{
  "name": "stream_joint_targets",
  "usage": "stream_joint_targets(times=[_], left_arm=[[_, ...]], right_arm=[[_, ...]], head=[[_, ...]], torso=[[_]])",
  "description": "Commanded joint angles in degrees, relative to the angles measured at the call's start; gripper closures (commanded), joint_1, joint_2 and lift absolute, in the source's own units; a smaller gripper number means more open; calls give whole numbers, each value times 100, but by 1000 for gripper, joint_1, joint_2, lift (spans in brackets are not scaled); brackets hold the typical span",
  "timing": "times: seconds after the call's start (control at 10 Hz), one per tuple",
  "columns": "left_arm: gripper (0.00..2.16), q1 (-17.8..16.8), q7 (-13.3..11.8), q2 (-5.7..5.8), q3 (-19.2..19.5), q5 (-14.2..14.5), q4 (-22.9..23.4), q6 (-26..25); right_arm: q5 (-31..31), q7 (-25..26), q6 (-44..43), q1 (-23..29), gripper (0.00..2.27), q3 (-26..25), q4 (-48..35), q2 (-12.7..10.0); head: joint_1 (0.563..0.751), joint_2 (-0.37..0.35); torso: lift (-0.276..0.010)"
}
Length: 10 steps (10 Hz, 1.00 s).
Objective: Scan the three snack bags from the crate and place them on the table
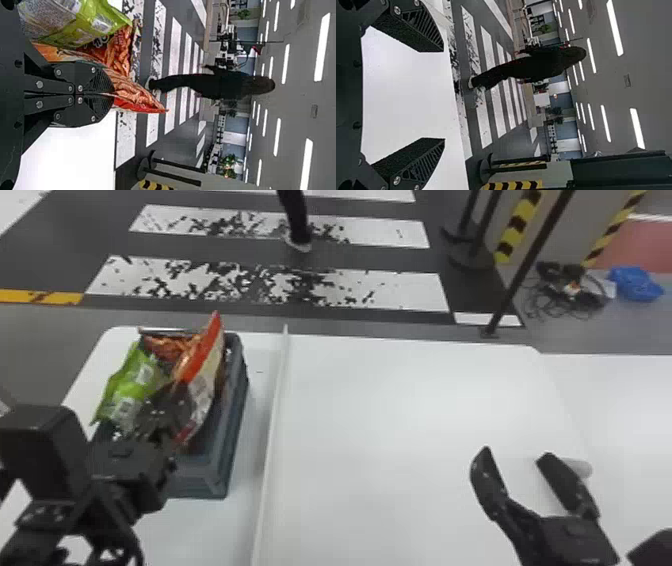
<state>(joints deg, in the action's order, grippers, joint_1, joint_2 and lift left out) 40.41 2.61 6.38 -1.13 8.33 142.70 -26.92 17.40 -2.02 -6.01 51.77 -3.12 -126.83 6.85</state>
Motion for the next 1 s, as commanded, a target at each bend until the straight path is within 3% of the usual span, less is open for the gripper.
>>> stream_joint_targets(times=[0.0, 0.4, 0.6, 0.9], left_arm=[[1706, 90, -24, 3, -19, 11, 364, -222], [1706, 134, -437, 12, -309, 354, 1331, -1242], [1706, 134, -710, 3, -318, 864, 1559, -1646], [1706, 64, -1369, -111, 34, 2077, 1252, -2226]], right_arm=[[9, 0, 0, -1, 134, -22, -18, 0], [18, 18, 0, 52, 134, -66, -105, -35], [18, 26, -18, 105, 134, -101, -193, -44], [9, 26, -18, 140, 134, -109, -255, -44]], head=[[695, -74], [695, -149], [695, -200], [695, -305]], torso=[[-36], [-36], [-36], [-36]])
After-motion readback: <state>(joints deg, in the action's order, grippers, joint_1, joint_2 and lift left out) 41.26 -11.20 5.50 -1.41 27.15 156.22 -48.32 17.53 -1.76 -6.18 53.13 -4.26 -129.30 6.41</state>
